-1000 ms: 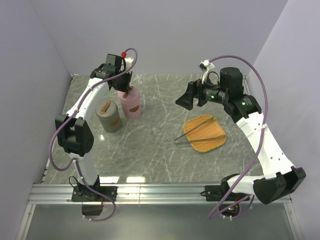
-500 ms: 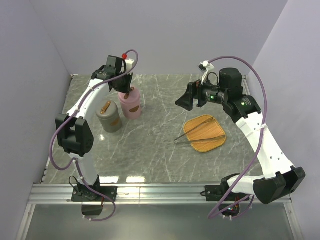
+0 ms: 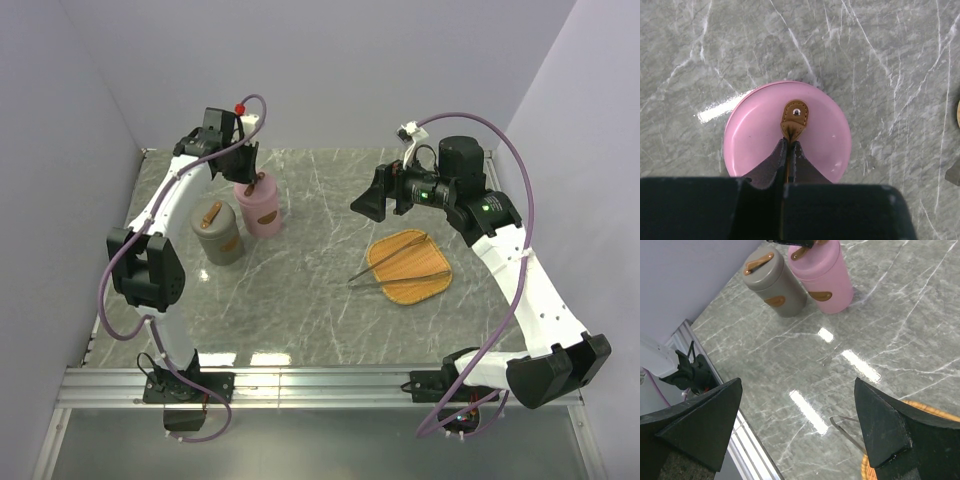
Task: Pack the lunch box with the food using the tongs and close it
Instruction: Put the lid back on the lunch box
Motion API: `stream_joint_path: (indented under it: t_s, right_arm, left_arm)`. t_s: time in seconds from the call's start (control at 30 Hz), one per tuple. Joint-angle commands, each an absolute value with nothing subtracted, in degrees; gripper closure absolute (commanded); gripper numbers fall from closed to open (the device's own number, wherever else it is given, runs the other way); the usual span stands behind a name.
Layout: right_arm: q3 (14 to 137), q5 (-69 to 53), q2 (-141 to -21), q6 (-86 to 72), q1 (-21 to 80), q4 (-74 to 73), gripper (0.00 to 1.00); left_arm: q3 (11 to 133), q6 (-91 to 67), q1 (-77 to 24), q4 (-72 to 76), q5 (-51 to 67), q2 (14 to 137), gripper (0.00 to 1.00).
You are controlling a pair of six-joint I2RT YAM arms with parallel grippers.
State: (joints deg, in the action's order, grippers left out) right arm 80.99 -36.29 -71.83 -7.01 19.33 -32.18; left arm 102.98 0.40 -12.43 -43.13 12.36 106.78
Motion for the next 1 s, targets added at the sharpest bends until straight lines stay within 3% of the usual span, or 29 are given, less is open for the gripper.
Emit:
stream_joint_path:
  t_s: [0.0, 0.97]
  right_arm:
    - [81.12, -37.09, -70.40, -7.38, 18.90, -29.88, 0.00]
    - [80.68, -37.70, -70.40, -7.29, 18.90, -29.97, 0.00]
  left_arm:
    - [106.87, 0.35, -12.04, -45.79, 13.71, 105.91, 1.00]
    - [106.96, 0.70, -12.13, -44.74, 13.18, 109.60, 1.00]
